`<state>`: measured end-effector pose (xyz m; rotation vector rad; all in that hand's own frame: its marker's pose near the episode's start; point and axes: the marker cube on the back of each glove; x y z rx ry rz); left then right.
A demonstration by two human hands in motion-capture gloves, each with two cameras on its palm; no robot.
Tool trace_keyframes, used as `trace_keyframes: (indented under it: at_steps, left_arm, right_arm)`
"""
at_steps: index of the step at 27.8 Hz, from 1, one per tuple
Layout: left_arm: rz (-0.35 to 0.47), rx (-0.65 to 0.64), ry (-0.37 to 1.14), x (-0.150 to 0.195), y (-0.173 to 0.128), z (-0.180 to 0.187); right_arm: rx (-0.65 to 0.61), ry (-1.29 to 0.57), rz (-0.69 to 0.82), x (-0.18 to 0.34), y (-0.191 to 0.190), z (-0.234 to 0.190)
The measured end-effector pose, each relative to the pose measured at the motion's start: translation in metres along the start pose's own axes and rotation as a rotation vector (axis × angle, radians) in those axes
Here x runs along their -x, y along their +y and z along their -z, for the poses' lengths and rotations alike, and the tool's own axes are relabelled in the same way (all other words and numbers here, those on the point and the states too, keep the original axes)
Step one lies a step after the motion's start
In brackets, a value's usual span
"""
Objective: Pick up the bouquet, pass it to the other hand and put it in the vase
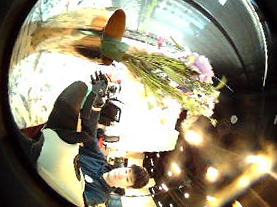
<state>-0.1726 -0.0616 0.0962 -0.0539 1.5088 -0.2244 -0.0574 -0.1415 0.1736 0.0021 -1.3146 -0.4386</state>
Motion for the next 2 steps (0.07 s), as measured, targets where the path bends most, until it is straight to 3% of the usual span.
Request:
trace_keyframes:
  at_steps: [2]
  left_arm:
    - [0.037,-0.069,-0.04,-0.0002,-0.0054,0.0071]
  right_arm:
    - [-0.036,-0.049,-0.154,-0.0044,-0.0005,0.0049]
